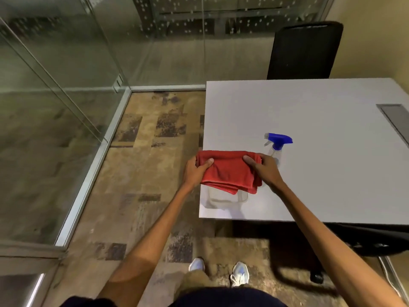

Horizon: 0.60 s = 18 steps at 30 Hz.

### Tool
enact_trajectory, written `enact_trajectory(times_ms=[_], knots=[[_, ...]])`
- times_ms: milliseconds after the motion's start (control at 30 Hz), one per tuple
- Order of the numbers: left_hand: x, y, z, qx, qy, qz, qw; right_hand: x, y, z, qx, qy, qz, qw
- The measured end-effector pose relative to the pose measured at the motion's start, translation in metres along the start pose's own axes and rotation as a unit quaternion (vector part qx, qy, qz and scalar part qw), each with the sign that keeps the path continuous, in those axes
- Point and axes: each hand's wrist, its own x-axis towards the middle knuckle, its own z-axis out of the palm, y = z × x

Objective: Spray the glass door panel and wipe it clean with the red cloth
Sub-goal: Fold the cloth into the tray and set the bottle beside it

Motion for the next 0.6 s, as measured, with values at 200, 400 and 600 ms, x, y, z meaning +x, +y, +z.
enact_trajectory(times_ms=[200,400,600], knots=[[-0.004,-0.029,0.029,-0.001,0.049,-0.091,0.995,0.012,0.037,0.014,0.009,0.016,0.071,0.997],[0.002,-0.049,0.046,0.066,-0.017,-0.162,0.984,0.024,0.060,0.021,-0.014,-0.036,0.093,0.995],[0.000,-0.065,0.063,0.222,0.025,-0.150,0.963,0.023,0.069,0.039,-0.157,-0.011,0.014,0.987]])
